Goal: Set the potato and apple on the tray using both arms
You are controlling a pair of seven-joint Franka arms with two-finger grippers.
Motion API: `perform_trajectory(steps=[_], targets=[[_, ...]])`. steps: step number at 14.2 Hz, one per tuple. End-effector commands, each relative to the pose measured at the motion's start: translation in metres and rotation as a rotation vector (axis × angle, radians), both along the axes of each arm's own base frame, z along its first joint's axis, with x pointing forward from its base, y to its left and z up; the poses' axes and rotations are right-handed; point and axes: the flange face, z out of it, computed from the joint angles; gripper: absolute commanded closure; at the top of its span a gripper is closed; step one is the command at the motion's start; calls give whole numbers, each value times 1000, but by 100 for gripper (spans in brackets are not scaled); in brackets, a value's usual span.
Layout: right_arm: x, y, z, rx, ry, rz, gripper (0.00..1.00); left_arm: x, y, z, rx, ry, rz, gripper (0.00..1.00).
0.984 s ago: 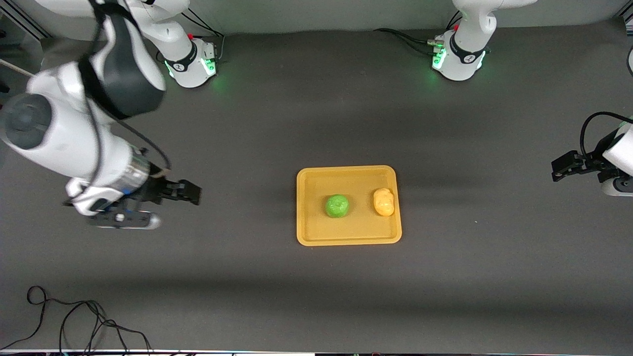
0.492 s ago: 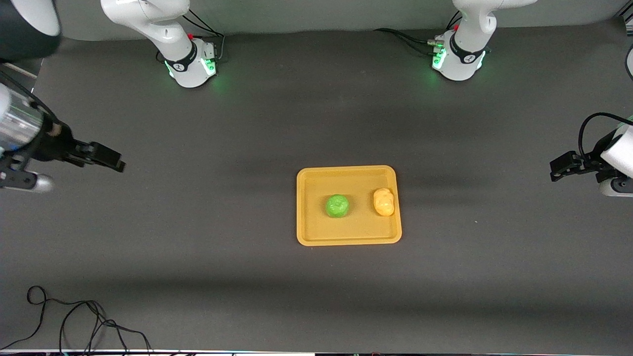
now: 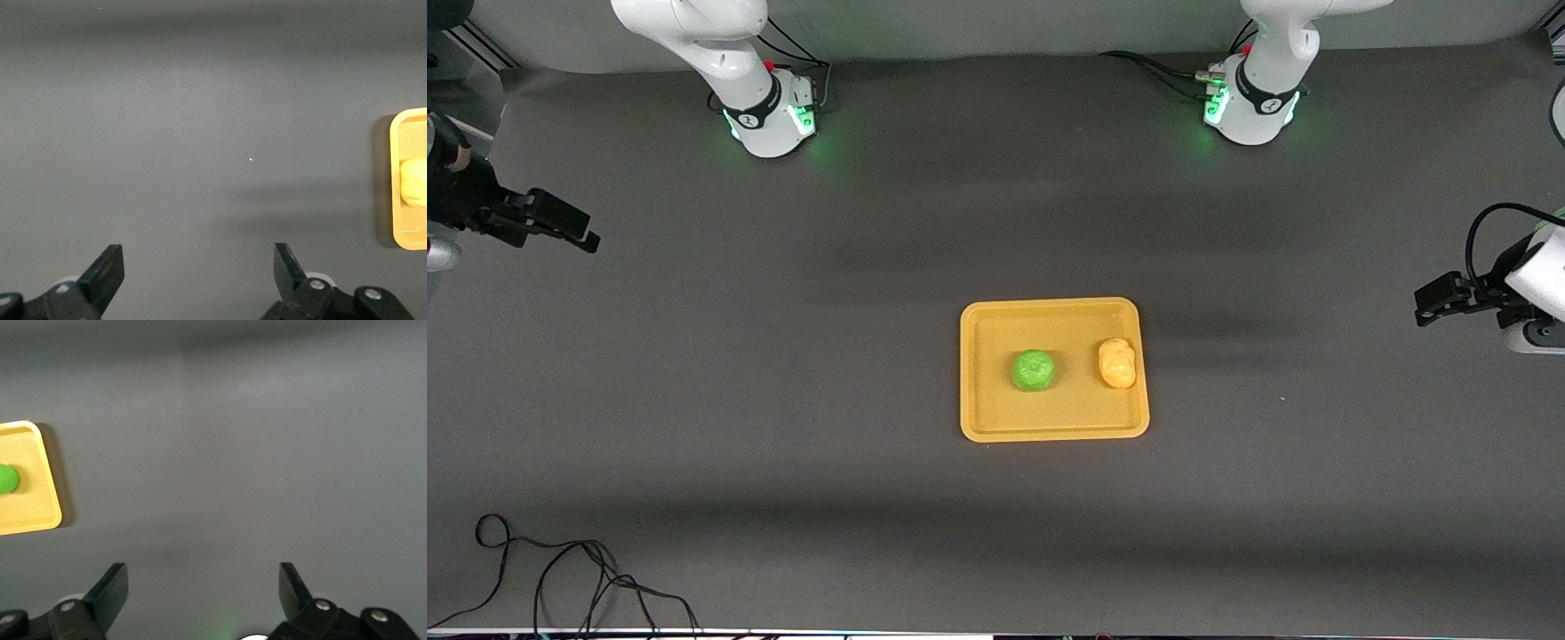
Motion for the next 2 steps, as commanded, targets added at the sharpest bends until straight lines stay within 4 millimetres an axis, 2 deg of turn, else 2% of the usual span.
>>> perform_trajectory(steps=[1,2], targets=[[1,-1,-4,-34,-42,12,0,-2,-2,2,-11,-12,-13,0],[2,-2,-6,-34,-43,9,0,-1,-3,0,-11,-11,-14,0]])
